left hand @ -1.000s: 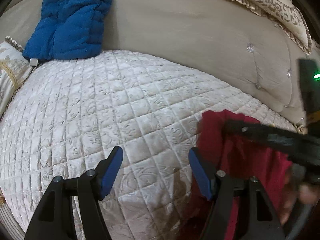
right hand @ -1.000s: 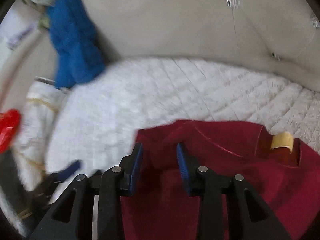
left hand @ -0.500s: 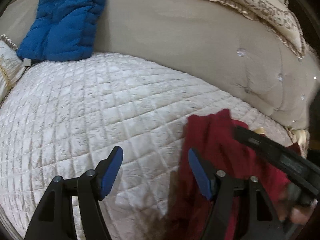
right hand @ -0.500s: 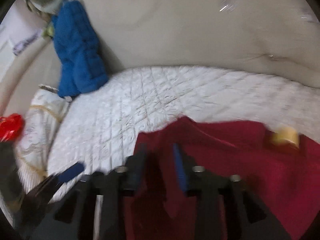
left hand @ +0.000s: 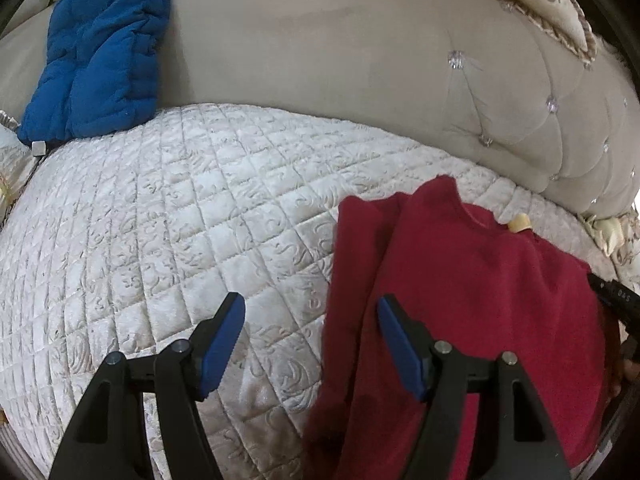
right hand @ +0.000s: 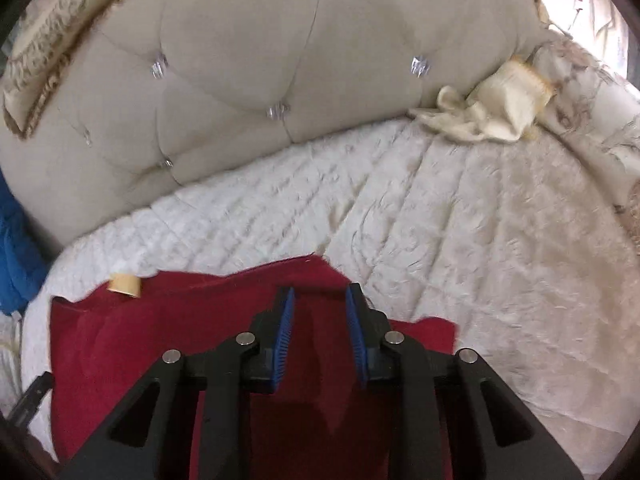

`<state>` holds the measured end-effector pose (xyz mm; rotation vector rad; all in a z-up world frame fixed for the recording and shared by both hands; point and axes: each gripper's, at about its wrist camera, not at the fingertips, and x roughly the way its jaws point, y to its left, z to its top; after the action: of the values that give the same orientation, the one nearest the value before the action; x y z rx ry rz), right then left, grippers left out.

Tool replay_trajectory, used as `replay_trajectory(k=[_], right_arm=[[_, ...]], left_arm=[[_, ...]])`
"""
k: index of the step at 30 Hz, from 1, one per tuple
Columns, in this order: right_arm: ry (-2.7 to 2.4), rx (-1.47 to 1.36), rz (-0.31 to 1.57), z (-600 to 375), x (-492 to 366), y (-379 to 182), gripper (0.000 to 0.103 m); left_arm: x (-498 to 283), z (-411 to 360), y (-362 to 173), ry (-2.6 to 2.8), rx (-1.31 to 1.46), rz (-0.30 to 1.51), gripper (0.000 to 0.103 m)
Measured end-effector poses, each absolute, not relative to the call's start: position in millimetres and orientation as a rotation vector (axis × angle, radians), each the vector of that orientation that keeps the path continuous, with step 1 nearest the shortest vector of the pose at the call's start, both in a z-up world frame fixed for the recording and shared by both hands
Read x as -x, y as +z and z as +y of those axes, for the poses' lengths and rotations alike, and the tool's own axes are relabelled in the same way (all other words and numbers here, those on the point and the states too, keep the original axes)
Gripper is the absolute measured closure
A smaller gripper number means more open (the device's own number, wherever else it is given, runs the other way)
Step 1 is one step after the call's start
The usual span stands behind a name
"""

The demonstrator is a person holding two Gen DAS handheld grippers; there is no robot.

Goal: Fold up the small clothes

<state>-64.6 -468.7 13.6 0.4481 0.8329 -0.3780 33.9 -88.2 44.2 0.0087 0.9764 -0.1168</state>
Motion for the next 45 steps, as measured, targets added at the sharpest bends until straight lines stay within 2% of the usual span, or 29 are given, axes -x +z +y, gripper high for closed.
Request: replay_trajectory(k=[5,12,15,18,26,33,37,41,45], right_arm=[[-0.372,-0.441,0.823,-462,73,28,0.098],[-0.258,-0.404,0.785,-424,147,65,0.095],[-0.298,-0.338,0.817,-417,164,55,0.095],[-0.349,-0.308,0.926,-425,159,30,0.095],[-0.334,-0.416,0.814,-425,194,58,0.093],[-0.352,-0.307,0.832,-410,194,44,0.091],[-0.331,-0.327,0.819,-407,198,43,0.090],[-0.319,-0.211,0.785,-390,199,53,0.090],[-0.283,-0.282,0.796,-392,199,48,0.090]], left_arm=[[-32,-91,44,-0.125,-0.029,0.980,0.030],[-28,-90,49,-0.127,-0.024,0.974,0.030],[-23,-90,53,-0.135,-0.027,0.963,0.030],[-19,-87,56,-0.168,-0.010,0.974,0.030],[-5,-80,60,-0.215,0.004,0.989,0.025],[22,-77,64,-0.296,0.081,1.033,0.020],[42,-88,68,-0.296,0.002,1.003,0.018],[47,-92,69,-0.286,0.003,0.986,0.018],[44,-91,68,-0.284,0.011,0.954,0.017]])
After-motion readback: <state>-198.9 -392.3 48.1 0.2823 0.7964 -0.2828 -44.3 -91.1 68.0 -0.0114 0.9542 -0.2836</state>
